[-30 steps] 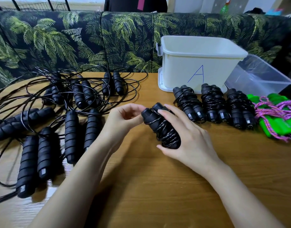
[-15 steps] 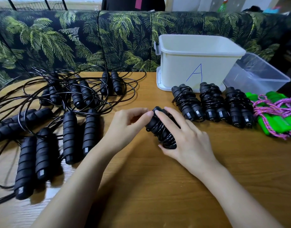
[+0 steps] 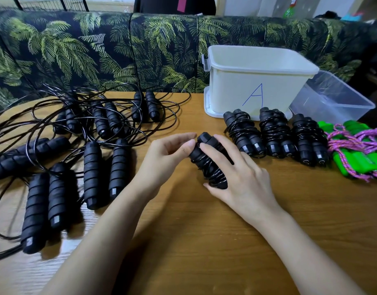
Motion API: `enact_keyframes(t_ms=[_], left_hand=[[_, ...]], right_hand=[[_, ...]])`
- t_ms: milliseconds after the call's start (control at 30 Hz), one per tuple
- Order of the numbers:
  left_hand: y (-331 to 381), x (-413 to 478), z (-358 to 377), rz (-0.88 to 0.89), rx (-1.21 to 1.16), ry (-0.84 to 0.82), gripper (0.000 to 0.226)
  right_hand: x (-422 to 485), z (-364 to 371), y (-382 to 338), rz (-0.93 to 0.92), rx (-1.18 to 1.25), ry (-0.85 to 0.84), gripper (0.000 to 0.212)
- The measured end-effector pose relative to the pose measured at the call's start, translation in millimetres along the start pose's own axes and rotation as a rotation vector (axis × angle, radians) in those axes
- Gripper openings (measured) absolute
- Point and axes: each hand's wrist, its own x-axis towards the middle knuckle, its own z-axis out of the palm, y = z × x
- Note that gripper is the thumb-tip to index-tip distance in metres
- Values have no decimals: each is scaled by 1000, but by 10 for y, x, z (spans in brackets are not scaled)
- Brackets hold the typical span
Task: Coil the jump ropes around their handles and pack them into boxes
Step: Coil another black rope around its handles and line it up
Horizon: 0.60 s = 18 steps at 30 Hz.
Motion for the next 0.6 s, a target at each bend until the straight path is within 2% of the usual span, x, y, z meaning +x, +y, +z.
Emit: enact_keyframes(t_ms=[133, 233, 333, 500, 600], left_hand=[[5, 3, 18, -106, -145, -53, 24], [15, 14, -70, -145, -338, -127, 25], [7, 14, -75, -142, -341, -135, 26], [19, -37, 103, -95, -200, 14, 19], [36, -22, 67, -211, -340, 27, 24]], right_hand=[[-16, 20, 23, -14, 64, -11, 103], [-45, 43, 30, 34, 303, -31, 100], [-41, 34, 44, 62, 406, -43, 97], [-23, 80, -42, 59, 168, 8, 104], [-20, 100, -112, 42, 43, 23, 107]])
